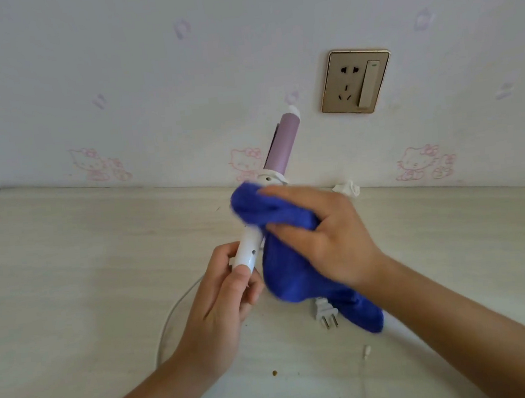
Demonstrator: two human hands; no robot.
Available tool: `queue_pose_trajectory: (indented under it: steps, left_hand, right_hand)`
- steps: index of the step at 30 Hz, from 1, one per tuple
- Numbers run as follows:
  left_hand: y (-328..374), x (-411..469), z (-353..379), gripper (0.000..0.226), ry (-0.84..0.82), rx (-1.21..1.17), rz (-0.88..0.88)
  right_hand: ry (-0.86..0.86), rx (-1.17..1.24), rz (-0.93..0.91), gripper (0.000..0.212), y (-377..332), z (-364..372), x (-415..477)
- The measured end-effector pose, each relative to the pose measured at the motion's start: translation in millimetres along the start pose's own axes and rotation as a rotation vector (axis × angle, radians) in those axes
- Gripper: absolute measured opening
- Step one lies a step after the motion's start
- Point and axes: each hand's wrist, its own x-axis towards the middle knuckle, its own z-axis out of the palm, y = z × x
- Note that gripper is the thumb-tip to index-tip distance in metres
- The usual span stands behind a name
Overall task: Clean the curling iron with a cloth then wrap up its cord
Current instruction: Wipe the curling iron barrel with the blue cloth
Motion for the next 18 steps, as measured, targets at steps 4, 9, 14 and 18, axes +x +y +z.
queue_pose_trajectory:
  steps: [4, 9, 14, 18]
  left_hand:
    - [-2.1, -0.3, 0.5, 0.023, -0.018, 0.062, 0.018]
    - [-2.6, 1.2, 0.7, 0.036, 0.031, -0.032, -0.012]
    - [-2.6, -0.7, 2.8, 0.024, -0.012, 0.073, 0.009]
    - [-1.2, 0.0, 3.6, 0.024, -0.007, 0.030, 0.016]
  right_hand:
    - [0.022, 0.034, 0.081, 0.043, 4.1, -14.1, 5.6]
    - [-0.294, 0.050, -0.041, 0.038, -10.0, 16.8, -20.7]
    - [0.058, 0.010, 0.092, 0.042, -5.2, -10.0, 6.4]
    - [-0.052, 0.038, 0.108, 0.043, -5.5, -4.7, -3.3]
